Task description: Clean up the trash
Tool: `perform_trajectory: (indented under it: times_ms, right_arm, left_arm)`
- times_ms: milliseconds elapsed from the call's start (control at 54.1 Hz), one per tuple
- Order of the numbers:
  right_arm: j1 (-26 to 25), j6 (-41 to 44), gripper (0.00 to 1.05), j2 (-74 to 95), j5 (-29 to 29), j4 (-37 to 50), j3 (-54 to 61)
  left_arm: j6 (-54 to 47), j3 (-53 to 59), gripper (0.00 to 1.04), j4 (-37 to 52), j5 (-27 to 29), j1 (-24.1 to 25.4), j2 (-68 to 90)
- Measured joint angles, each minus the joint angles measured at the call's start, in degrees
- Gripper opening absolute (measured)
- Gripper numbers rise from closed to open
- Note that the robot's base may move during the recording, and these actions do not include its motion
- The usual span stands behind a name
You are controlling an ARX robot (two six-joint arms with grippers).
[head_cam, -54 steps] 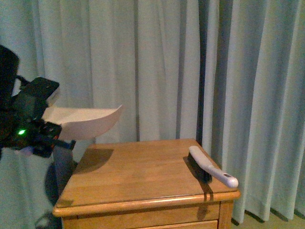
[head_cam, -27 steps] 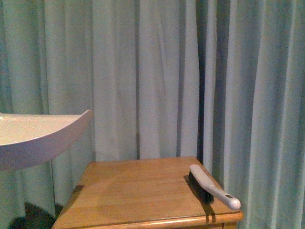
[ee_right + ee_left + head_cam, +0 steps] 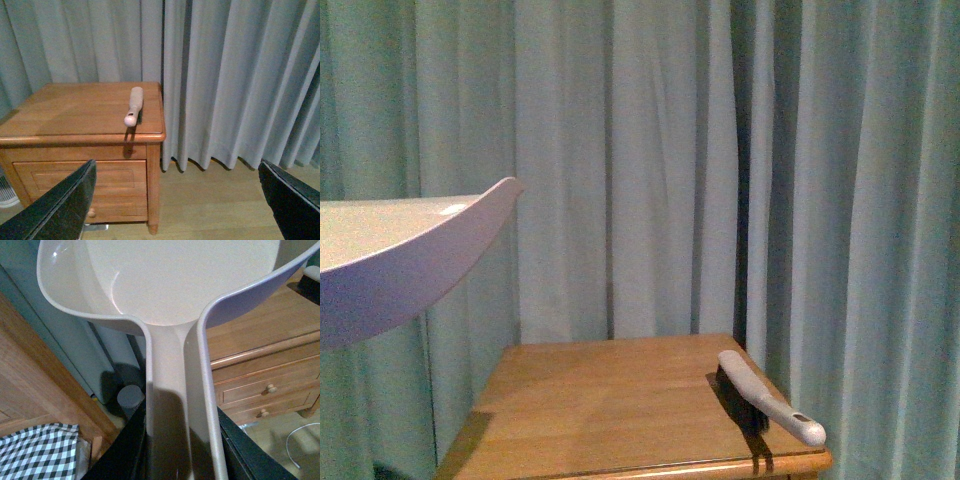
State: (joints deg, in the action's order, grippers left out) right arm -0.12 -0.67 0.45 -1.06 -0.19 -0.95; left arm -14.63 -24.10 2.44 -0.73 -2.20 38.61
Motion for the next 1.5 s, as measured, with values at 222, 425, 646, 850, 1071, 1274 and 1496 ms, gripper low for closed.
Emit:
perform_trajectory:
  times_ms: [222, 425, 646, 850, 1071, 1274, 1496]
  right_arm:
    - [-4.5, -11.4, 0.98, 33.4, -23.9, 5.7, -19.3]
    - [-1.5, -9.7, 0.98, 64.5, -20.7, 4.2, -43.7]
    - [1.6, -10.2, 0.98, 96.5, -14.2, -6.4, -70.6]
    - [5.0, -11.8, 0.98, 111.3, -9.8, -9.4, -83.2]
    - [6.3, -13.6, 0.98, 121.9, -5.6, -11.3, -90.2]
    - [5.6, -14.4, 0.98, 125.5, -4.3, -12.1, -93.5]
    - [5.1, -14.6, 0.98, 128.1, -4.4, -12.2, -95.7]
  left_arm:
    - [0.3, 0.0, 0.28, 0.0, -0.3, 0.0, 0.0]
    - [0.4, 0.0, 0.28, 0.0, -0.2, 0.0, 0.0]
    - [0.4, 0.0, 0.28, 0.0, -0.2, 0.0, 0.0]
    - [0.4, 0.0, 0.28, 0.0, -0.2, 0.0, 0.0]
    - [0.4, 0.0, 0.28, 0.0, -0.2, 0.0, 0.0]
    - [0.4, 0.0, 0.28, 0.0, -0.2, 0.0, 0.0]
    - [0.4, 0.0, 0.28, 0.0, -0.2, 0.0, 0.0]
